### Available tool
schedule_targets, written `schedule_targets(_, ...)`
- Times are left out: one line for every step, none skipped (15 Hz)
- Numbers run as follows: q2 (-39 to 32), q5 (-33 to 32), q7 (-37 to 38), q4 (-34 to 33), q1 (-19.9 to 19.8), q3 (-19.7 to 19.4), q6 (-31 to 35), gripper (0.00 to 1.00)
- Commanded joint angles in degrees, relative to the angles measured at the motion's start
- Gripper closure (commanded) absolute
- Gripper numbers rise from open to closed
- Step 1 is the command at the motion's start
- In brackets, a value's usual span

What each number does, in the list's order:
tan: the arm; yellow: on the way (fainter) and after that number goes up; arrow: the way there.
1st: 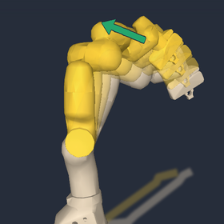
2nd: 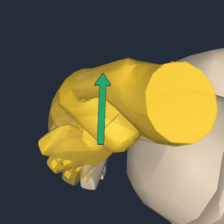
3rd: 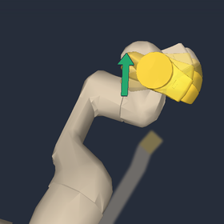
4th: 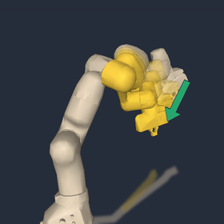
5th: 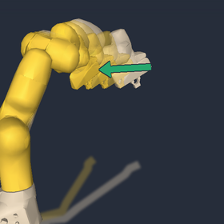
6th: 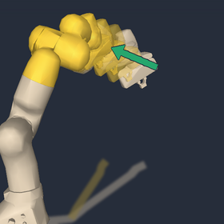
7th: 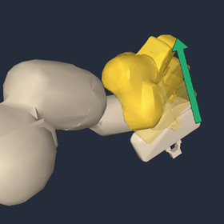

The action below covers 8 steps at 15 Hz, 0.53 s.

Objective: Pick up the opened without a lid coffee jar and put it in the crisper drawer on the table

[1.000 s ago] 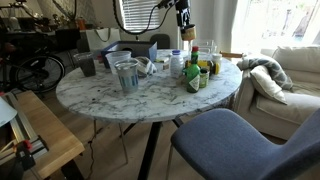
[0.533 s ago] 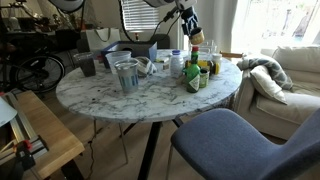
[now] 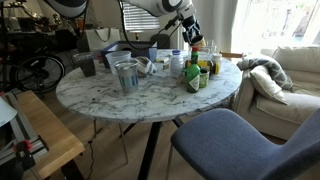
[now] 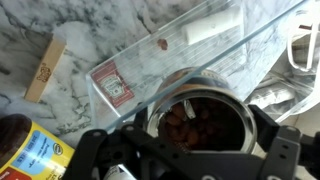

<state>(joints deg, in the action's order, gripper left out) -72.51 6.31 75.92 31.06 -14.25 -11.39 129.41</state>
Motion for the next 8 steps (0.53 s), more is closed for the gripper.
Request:
schedule_targets(-1.4, -1.1, 2.8, -2.4, 0.3, -1.5, -4.8, 0.29)
schedule_targets(-1.2, -1.0, 2.5, -2.2, 0.4, -1.6, -6.7, 0.29)
schedule_targets(-0.7, -0.8, 1.7, -1.9, 0.4, -1.3, -9.4, 0.29)
schedule_targets(-0.4, -0.9, 1.4, -1.9, 0.5, -1.4, -12.1, 0.29)
schedule_targets(-1.7, -1.9, 0.8, -5.2, -0.4, 0.5, -16.6, 0.29)
schedule_targets(-1.6, -1.9, 0.2, -5.6, -0.5, 1.0, -19.6, 0.29)
schedule_targets(-1.7, -2.0, 0.1, -6.4, -0.6, 1.4, -22.7, 0.29)
schedule_targets(-2.0, -2.2, 0.4, -7.2, -0.7, 1.5, -24.8, 0.29)
